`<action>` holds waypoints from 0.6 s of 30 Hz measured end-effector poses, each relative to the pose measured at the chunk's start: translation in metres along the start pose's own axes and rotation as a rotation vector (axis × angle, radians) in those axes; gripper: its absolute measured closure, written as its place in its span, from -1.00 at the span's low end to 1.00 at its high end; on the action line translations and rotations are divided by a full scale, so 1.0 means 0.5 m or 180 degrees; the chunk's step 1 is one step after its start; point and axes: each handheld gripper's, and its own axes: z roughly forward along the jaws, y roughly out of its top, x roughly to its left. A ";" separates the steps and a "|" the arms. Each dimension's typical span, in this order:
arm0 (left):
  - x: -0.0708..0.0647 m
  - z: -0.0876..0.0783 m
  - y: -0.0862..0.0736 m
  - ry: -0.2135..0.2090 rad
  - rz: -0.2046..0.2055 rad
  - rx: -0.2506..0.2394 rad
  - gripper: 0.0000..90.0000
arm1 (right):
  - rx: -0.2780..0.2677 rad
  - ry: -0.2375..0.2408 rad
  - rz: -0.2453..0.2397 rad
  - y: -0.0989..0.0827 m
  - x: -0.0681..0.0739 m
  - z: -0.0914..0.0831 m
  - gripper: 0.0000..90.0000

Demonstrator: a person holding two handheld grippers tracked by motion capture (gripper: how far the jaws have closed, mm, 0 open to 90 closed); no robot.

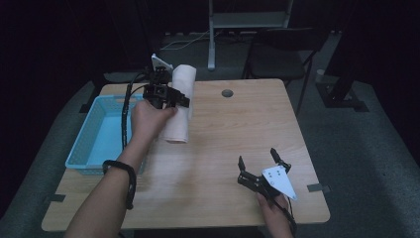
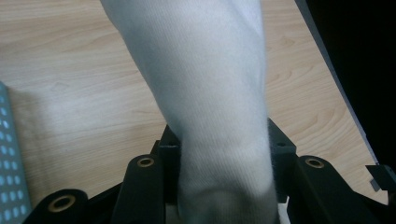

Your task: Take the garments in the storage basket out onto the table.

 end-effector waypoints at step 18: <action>0.032 0.075 -0.025 -0.0054 -0.0164 0.0108 0.35 | -0.0002 0.0006 -0.0018 0.000 0.002 0.000 -1.00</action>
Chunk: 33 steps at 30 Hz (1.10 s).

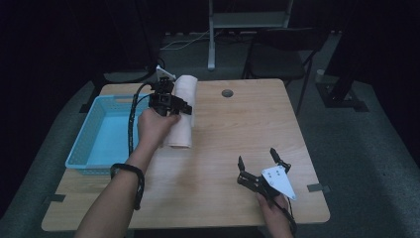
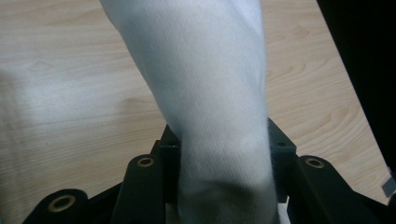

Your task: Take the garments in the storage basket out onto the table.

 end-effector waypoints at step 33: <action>0.046 0.135 -0.045 -0.0051 -0.0241 0.0291 0.35 | -0.0002 0.0016 0.0000 0.000 -0.001 0.000 -1.00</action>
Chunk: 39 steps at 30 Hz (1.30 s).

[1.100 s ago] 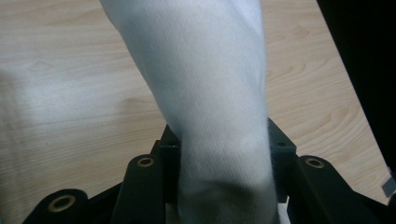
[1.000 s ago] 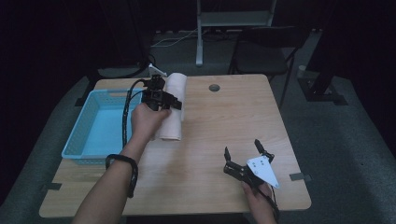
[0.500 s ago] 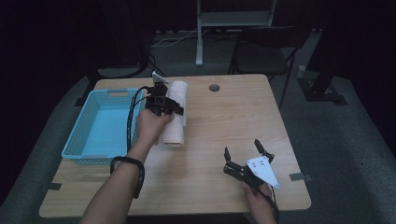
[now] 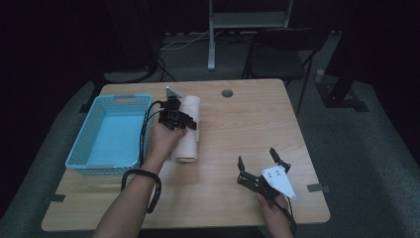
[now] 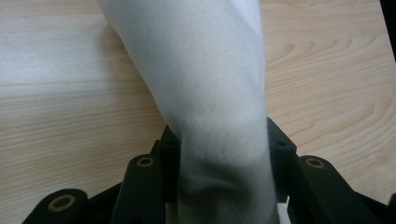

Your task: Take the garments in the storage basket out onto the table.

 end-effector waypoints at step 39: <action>0.011 0.113 -0.042 -0.0198 -0.0053 -0.0161 0.32 | -0.0001 0.0016 -0.0023 0.000 0.001 0.000 -1.00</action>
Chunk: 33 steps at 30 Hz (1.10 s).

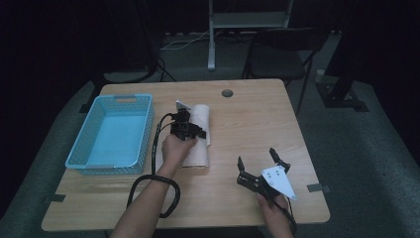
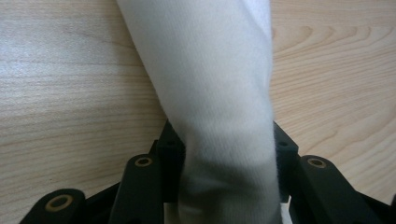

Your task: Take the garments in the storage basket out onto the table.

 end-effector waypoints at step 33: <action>0.005 0.004 -0.059 0.0233 0.0529 -0.0855 -0.56 | -0.0005 -0.0012 -0.0006 0.000 0.001 0.000 -0.99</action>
